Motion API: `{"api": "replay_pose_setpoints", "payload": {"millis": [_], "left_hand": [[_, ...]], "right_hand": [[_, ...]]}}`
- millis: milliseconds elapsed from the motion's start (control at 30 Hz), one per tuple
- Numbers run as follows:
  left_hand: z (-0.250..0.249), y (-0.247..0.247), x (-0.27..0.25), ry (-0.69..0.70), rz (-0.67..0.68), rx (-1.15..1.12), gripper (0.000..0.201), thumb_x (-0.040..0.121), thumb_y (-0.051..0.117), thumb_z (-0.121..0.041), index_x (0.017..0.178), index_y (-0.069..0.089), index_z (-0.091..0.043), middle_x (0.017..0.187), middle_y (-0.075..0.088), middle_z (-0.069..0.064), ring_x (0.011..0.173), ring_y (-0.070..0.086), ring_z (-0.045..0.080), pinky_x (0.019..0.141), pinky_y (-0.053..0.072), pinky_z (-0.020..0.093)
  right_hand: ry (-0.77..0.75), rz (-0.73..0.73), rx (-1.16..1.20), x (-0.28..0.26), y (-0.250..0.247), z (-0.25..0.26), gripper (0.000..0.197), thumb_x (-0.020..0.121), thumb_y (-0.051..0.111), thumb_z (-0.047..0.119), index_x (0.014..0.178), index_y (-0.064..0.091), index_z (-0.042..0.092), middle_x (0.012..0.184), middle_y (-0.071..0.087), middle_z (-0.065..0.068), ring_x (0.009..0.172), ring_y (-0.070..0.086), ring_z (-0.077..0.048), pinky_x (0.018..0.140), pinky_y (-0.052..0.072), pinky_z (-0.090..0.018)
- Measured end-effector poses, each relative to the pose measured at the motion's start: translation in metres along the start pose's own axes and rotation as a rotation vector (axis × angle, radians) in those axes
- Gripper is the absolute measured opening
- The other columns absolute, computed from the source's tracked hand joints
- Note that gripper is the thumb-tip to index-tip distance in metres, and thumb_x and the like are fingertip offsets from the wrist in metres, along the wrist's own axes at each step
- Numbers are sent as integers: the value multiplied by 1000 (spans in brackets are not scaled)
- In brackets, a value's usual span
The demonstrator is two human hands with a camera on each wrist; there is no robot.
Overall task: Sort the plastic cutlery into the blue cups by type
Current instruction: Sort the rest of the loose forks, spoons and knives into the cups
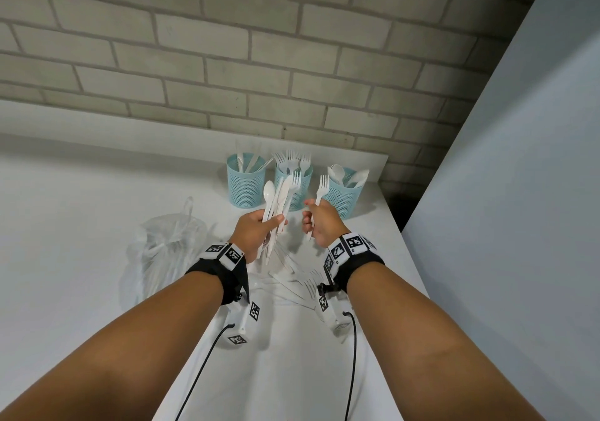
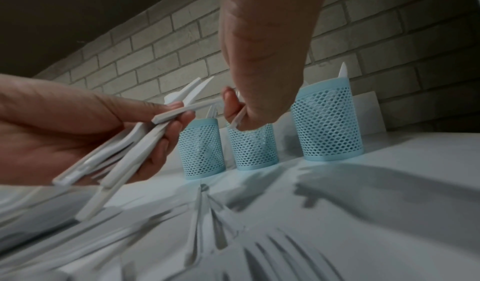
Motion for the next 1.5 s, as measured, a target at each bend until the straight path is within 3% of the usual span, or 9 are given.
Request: {"api": "replay_pose_setpoints", "payload": {"millis": [167,300,567,800,967,1067,1200,1267,1500], "left_hand": [[-1,2,-3,-23,25,-1,6,86,65,-13,84,69,-17,87,64,15,78,43,25,60,37,26],[-1,6,-5,-52,67,-31,5,85,66,-11,87,69,-15,86,68,12,85,51,27,77,42,35],[-8,0,-4,-82,51,-192,9,92,56,-12,99,61,-8,84,66,8,66,66,12,60,55,17],[-13,-1,1,-157,86,-302,8,97,49,-15,93,55,-11,76,57,7,65,58,14,56,51,20],[-14,4,10,-201,123,-354,12,98,44,-11,95,56,-11,73,53,3,60,55,10,58,49,21],[-14,4,16,-208,129,-393,12,98,45,-8,99,57,-11,76,57,1,58,59,6,63,50,21],[-15,3,20,-203,111,-422,13,95,50,-5,99,60,-11,82,63,1,62,64,5,69,51,22],[-14,3,21,-197,105,-430,12,94,51,-4,97,61,-11,84,65,3,63,65,5,70,53,21],[-13,4,18,-189,109,-417,10,91,56,-4,97,63,-5,89,67,5,65,69,5,66,57,19]], "right_hand": [[14,24,-11,5,6,-5,17,92,59,26,98,54,10,60,31,2,49,28,-8,39,27,-17],[19,54,-33,9,14,-2,25,91,59,35,88,59,10,58,32,3,49,28,-9,42,29,-18],[-165,0,175,29,17,52,23,101,34,11,81,45,13,72,51,-4,64,53,-15,60,44,-24],[-404,-11,205,55,33,125,24,97,27,-10,96,43,8,84,49,-7,70,53,-13,75,49,-23],[-469,-10,92,76,49,136,38,94,23,-13,78,45,14,78,55,-6,73,52,-12,76,42,-19],[-438,-8,64,89,53,128,37,92,27,-14,77,48,13,79,57,-3,77,56,-12,91,44,-27],[-354,-13,-78,101,54,109,17,89,53,-4,103,58,5,107,62,-10,104,57,-23,103,42,-35],[-338,-29,-128,102,50,103,32,88,58,-1,119,53,2,120,61,-13,109,57,-25,101,45,-36],[-480,-21,-173,78,43,123,40,81,66,-2,117,53,8,117,57,-4,107,54,-13,99,45,-28]]}}
Point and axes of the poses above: each hand's wrist, its own x-axis towards the middle knuckle, its own y-axis out of the palm, z = x × y, the point moved 8 cm from there along x, towards the middle knuckle
